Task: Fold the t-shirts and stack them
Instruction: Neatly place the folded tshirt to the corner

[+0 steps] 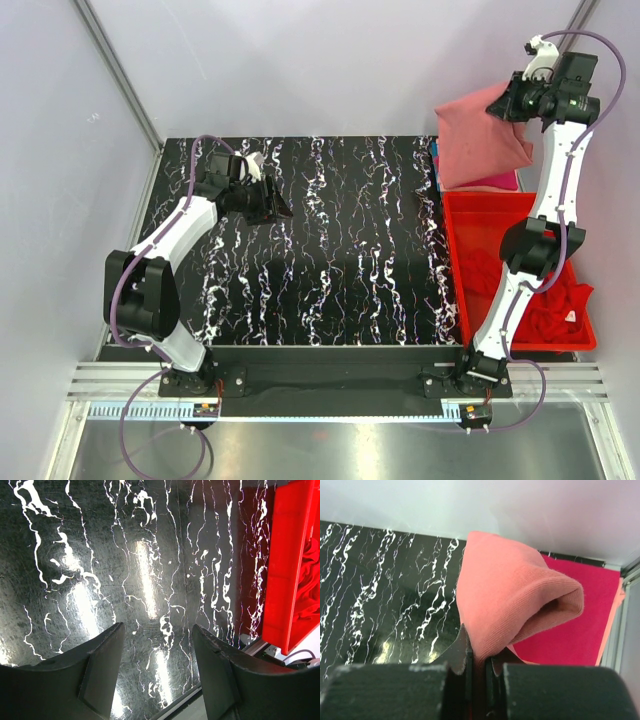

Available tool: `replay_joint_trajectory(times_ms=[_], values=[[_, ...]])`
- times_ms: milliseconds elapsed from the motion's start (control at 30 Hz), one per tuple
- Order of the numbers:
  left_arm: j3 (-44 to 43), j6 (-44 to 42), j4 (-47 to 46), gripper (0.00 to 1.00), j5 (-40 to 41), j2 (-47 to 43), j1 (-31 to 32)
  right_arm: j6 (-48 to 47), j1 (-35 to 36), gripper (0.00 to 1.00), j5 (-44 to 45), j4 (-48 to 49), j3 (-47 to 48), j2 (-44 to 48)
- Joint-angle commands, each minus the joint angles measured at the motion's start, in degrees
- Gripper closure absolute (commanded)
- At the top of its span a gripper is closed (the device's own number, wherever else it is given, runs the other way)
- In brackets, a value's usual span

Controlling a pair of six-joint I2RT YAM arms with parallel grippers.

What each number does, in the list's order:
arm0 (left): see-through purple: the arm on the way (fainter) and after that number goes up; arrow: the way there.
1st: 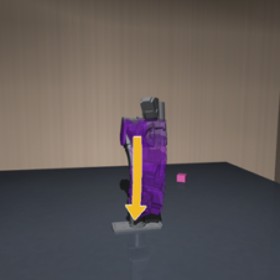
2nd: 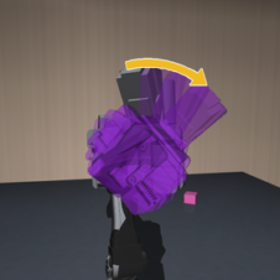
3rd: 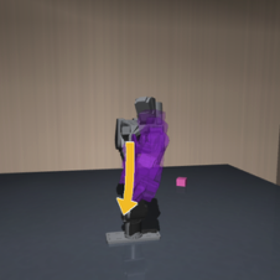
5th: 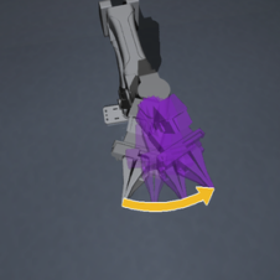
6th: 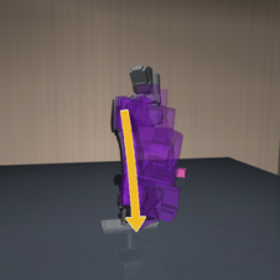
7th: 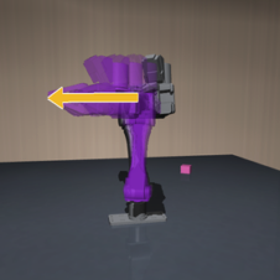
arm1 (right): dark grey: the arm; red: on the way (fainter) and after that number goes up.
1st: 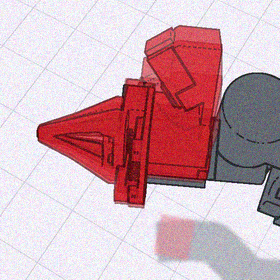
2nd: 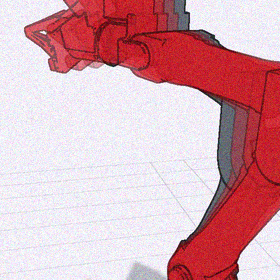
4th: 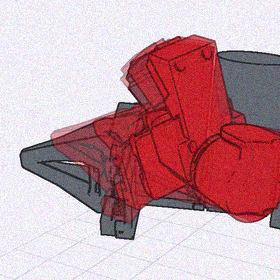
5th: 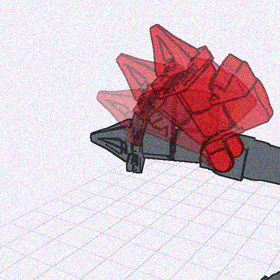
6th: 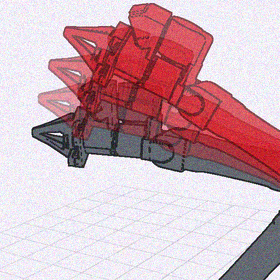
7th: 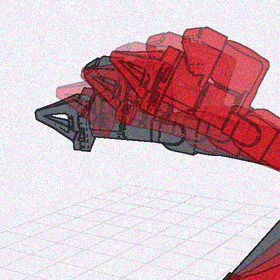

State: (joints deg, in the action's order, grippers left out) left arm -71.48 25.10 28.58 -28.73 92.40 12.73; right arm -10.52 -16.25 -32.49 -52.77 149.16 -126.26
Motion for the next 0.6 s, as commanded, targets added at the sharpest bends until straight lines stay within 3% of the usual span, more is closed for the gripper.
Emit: replay_joint_trajectory(times_ms=[0, 200, 567], values=[[-0.6, 0.3, -2.0, 0.38, -1.9, -0.8, 0.1, -1.0, 0.0, 1.0, -2.5, 1.1, 0.3, 5.1], [-0.5, 0.2, -2.1, 0.38, -2.4, -1.0, 0.1, -3.0, -0.2, 1.0, -2.0, 3.0, -2.9, 4.0], [-0.9, -0.6, -1.3, 0.38, -2.9, -0.5, 0.1, -3.4, -2.9, 1.0, -3.4, 4.5, 5.3, -8.2]])
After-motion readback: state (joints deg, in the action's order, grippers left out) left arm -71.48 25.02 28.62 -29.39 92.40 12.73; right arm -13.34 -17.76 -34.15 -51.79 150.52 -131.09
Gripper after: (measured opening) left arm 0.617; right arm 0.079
